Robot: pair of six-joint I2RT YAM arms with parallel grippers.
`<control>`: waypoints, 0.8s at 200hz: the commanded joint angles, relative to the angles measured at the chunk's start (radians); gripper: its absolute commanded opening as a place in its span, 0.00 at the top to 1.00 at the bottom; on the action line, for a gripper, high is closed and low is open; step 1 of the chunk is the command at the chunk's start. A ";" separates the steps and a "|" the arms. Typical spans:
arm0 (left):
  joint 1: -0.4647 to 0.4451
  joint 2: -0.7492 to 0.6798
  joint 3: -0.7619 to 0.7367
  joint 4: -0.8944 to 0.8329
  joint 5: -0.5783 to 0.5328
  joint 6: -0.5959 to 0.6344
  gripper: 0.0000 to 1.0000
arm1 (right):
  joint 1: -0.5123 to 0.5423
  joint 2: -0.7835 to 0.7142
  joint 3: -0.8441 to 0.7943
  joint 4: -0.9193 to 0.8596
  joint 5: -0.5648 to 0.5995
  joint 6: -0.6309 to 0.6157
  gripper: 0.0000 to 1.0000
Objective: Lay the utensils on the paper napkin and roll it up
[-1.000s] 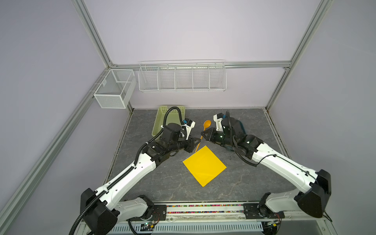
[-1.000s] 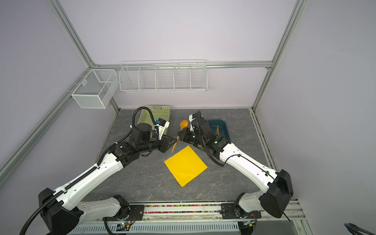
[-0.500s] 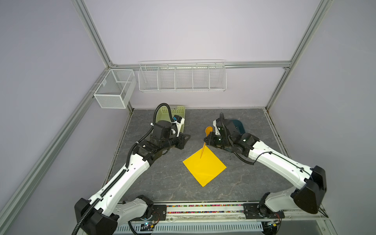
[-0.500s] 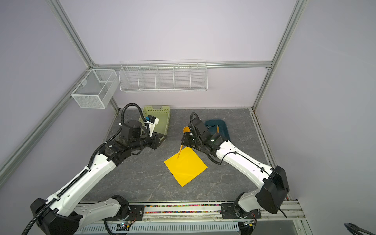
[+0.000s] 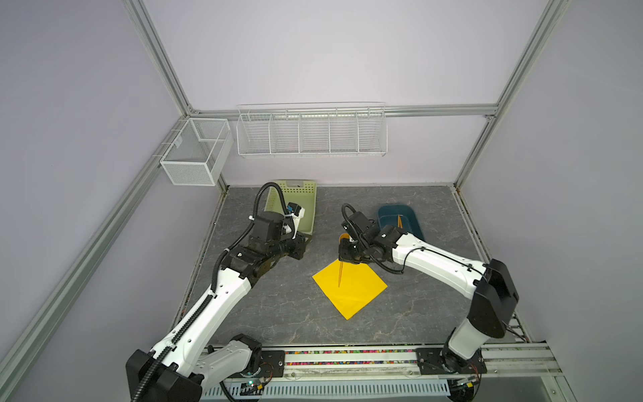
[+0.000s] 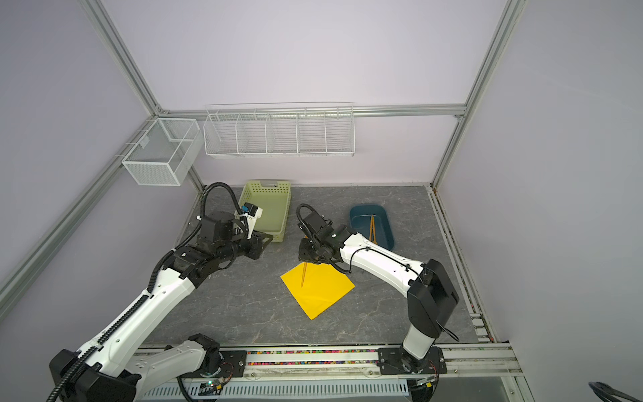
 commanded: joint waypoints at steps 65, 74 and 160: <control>0.005 -0.025 -0.041 -0.018 -0.131 -0.001 0.71 | 0.010 0.205 0.097 -0.148 0.028 0.018 0.93; 0.004 -0.024 -0.046 -0.015 -0.135 -0.014 0.71 | 0.011 0.221 0.105 -0.150 0.029 0.024 0.93; 0.004 -0.019 -0.052 -0.002 -0.151 -0.021 0.70 | -0.009 0.320 0.147 -0.184 0.047 0.042 0.92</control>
